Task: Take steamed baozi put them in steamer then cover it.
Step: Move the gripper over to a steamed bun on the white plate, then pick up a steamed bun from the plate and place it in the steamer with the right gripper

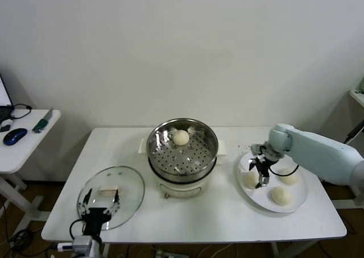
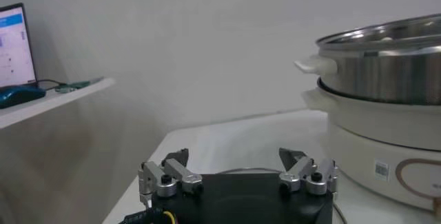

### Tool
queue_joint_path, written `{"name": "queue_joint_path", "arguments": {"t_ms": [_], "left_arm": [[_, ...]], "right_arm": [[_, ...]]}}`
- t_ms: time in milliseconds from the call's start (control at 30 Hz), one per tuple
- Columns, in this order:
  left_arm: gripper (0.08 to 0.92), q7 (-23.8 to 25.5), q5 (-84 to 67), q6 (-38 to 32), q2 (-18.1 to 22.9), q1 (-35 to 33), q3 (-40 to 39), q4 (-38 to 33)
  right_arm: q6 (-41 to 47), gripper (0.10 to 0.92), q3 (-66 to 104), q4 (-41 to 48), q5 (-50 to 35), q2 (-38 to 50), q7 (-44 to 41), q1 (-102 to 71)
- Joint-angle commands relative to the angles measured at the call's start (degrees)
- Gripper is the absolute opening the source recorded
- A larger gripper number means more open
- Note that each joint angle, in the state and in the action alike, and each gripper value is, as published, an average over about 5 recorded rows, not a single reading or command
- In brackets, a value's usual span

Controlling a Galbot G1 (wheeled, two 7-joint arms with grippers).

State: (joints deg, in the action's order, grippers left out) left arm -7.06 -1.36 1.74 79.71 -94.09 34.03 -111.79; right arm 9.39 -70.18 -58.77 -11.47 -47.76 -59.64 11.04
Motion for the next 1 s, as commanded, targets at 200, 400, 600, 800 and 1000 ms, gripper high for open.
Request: {"name": "queue_joint_path", "arguments": {"t_ms": [200,400,600,800,1000], "left_arm": [[0.823,-0.12,0.3,0.27,0.01,0.12,-0.11,0.08],[0.823,-0.17,0.47,0.3,-0.02,-0.13,-0.32,0.06],[0.823,-0.13,0.87,0.29,0.19,-0.25,-0.92,-0.32],[0.823,-0.04,0.89,0.34,0.28,-0.13,-1.77,-0.58],[0.823,0.14,0.64,-0.1,0.82,0.15,-3.1,-0.87]], "right_arm": [[-0.69,0.752,1.34,2.77,0.42,-1.44,-0.62,-1.76],[-0.44,0.704,-1.92,1.93,-3.7,-0.83,-0.31,3.29],[-0.78,0.696,-11.71,1.87,-14.63,-1.41,-0.62,18.37],[-1.75,0.696,-24.07,2.02,-27.27,-6.51,-1.51,35.54],[0.01,0.696,-28.34,2.46,-38.27,-14.73,-1.95,42.86]]}}
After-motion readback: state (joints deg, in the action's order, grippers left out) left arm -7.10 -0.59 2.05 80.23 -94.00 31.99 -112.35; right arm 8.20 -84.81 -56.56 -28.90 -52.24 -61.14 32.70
